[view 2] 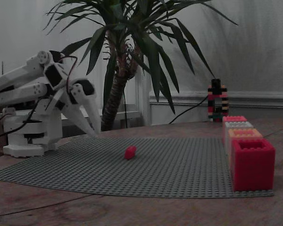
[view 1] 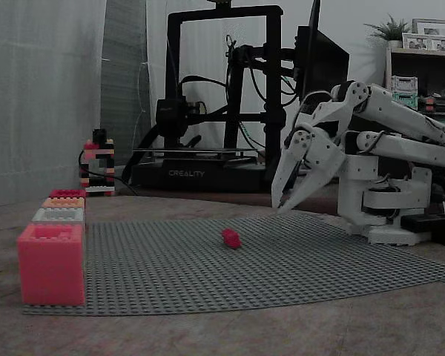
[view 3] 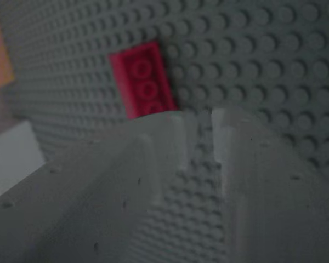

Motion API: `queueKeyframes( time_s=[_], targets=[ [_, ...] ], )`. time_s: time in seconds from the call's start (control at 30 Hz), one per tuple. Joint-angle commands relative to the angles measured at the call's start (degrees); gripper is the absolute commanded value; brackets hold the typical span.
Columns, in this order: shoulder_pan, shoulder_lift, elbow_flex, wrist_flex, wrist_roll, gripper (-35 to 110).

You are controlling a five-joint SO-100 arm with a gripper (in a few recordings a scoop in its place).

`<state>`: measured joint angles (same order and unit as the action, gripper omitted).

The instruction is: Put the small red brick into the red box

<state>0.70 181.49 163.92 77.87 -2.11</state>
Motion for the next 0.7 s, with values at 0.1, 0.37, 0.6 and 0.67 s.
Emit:
queueKeyframes(
  time_s=[0.1, 0.37, 0.6, 0.67],
  targets=[
    [-0.53, -15.64, -10.55, -4.75, 0.0, 10],
    [-0.62, -45.0, -25.31, -12.83, -3.6, 18],
    [-0.62, -59.5, -29.0, -14.94, -3.96, 21],
    [-0.62, -62.4, -29.79, -16.08, -4.04, 21]
  ],
)
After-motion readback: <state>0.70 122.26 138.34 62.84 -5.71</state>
